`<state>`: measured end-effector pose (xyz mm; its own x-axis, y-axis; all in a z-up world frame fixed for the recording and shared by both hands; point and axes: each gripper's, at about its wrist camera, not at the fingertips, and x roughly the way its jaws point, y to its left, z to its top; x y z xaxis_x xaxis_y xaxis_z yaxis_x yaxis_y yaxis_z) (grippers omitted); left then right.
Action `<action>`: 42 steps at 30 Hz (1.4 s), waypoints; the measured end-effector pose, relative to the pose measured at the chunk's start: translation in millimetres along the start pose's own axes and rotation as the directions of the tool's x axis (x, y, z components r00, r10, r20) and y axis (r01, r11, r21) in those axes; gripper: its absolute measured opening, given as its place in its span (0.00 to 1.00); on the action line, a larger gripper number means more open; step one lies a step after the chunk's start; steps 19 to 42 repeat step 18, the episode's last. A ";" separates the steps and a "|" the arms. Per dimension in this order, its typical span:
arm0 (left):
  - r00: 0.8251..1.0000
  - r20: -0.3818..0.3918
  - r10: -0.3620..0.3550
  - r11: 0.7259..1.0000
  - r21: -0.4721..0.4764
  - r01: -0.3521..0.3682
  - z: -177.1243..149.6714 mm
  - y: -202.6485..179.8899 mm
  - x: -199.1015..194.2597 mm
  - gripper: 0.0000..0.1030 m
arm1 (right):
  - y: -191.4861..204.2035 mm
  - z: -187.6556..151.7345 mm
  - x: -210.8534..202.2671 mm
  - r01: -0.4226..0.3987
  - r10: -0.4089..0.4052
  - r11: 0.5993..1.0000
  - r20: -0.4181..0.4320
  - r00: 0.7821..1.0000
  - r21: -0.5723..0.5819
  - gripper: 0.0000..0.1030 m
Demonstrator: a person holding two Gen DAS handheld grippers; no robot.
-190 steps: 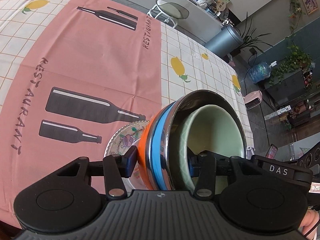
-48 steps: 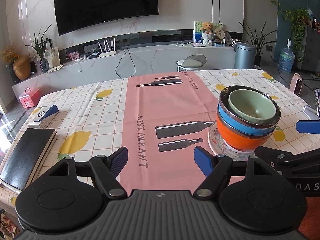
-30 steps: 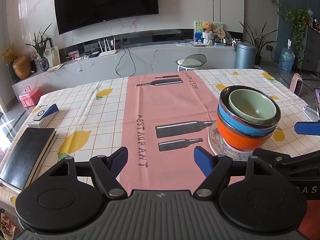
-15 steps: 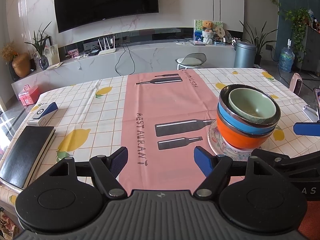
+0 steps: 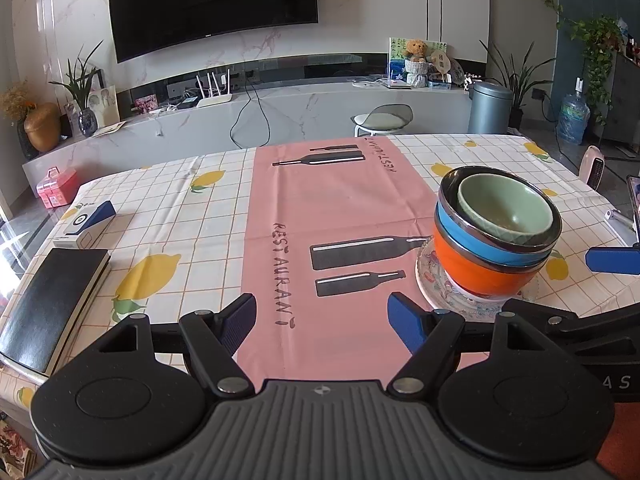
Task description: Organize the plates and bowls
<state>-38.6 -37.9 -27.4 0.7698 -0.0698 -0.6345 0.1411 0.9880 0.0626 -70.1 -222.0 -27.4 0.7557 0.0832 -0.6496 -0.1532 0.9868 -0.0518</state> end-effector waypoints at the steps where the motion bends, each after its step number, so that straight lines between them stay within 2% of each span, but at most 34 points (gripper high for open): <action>1: 1.000 0.000 0.000 1.000 0.000 0.000 0.5 0.8 0.5 0.85 | 0.0 0.0 0.0 0.000 0.000 1.000 0.000 1.000 0.000 0.91; 42: 1.000 0.004 -0.002 1.000 -0.013 0.003 0.4 3.7 -1.0 0.85 | 0.8 -0.7 0.9 -0.002 0.002 1.000 -0.003 1.000 -0.005 0.91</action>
